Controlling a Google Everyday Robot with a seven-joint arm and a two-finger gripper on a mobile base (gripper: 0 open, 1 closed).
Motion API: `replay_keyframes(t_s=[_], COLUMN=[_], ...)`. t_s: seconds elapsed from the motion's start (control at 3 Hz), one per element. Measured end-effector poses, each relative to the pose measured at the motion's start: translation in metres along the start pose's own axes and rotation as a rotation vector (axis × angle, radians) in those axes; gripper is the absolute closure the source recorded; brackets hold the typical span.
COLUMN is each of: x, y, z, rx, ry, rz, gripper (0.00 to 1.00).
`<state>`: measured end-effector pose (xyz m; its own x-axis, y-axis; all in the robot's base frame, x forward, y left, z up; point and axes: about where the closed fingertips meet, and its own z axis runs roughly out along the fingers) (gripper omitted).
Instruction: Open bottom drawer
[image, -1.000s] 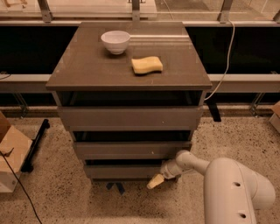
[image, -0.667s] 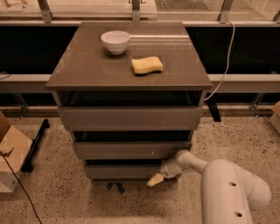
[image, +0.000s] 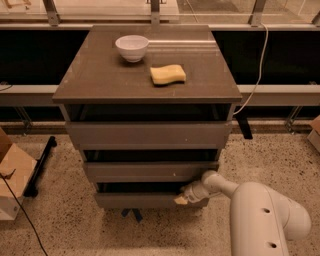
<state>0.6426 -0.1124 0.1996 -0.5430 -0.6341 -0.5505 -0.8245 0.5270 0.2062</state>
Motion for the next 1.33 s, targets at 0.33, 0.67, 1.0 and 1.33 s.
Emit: replay_keyframes(t_s=[0.33,0.67,1.0,1.33], x=[-0.0005,-0.0002,-0.0002,0.0002], y=[0.0002,0.0001,0.0001,0.0021], z=[-0.0007,-0.0009,-0.0009,0.0015], rx=[0.000,0.000,0.000,-0.004], ry=[0.000,0.000,0.000,0.001], rz=[0.000,0.000,0.000,0.000], gripper=[0.86,1.00,0.81,0.58])
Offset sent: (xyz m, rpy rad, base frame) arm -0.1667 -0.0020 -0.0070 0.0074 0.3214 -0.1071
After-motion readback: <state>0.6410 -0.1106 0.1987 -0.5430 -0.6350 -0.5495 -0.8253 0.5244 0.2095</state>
